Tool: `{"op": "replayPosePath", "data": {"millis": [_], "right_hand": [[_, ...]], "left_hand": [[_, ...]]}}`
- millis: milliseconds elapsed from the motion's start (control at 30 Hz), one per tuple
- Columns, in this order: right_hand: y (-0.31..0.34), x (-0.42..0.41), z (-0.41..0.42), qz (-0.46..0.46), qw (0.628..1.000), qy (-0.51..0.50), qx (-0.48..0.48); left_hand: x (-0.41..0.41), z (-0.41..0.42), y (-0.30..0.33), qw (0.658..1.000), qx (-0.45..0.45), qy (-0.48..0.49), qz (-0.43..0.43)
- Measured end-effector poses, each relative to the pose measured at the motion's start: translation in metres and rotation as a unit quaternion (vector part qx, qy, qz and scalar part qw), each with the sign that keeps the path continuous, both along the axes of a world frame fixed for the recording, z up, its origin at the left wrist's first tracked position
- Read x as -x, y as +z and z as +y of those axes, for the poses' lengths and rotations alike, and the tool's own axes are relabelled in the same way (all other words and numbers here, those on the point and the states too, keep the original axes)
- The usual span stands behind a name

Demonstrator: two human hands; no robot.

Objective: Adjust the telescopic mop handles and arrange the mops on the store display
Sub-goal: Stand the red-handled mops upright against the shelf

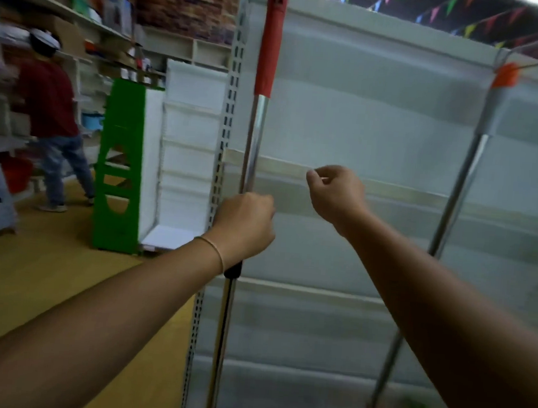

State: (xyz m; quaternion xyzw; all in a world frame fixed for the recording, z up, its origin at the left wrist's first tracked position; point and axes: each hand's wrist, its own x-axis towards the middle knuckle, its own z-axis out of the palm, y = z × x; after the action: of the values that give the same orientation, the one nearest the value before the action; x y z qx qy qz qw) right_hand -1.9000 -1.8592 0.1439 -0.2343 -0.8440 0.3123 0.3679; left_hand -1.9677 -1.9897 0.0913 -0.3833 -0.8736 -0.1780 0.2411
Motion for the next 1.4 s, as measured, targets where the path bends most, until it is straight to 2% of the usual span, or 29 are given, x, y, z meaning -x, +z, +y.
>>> {"op": "replayPosePath", "data": {"millis": [133, 333, 500, 667, 900, 1133, 1400], "right_hand": [[-0.017, -0.061, 0.039, -0.005, 0.999, -0.053, -0.004], [-0.035, -0.177, 0.090, -0.038, 0.986, -0.150, -0.066], [-0.050, -0.289, 0.144, -0.063, 0.971, -0.220, -0.065], [-0.058, -0.412, 0.204, -0.102, 0.948, -0.293, -0.069], [-0.061, -0.573, 0.262, -0.140, 0.916, -0.371, -0.067], [-0.060, -0.676, 0.293, -0.157, 0.886, -0.431, -0.068], [-0.072, -0.750, 0.326, -0.163, 0.851, -0.497, -0.042]], "left_hand": [[-0.024, 0.031, -0.001, 0.997, -0.006, -0.075, -0.011], [-0.090, 0.111, 0.005, 0.984, -0.012, -0.175, -0.025], [-0.180, 0.188, 0.000, 0.959, 0.000, -0.280, -0.049], [-0.281, 0.261, -0.008, 0.936, 0.031, -0.348, -0.033], [-0.415, 0.355, -0.023, 0.898, 0.039, -0.435, -0.063], [-0.525, 0.415, -0.014, 0.867, 0.055, -0.492, -0.056], [-0.606, 0.492, -0.025, 0.827, 0.066, -0.557, -0.040]]}}
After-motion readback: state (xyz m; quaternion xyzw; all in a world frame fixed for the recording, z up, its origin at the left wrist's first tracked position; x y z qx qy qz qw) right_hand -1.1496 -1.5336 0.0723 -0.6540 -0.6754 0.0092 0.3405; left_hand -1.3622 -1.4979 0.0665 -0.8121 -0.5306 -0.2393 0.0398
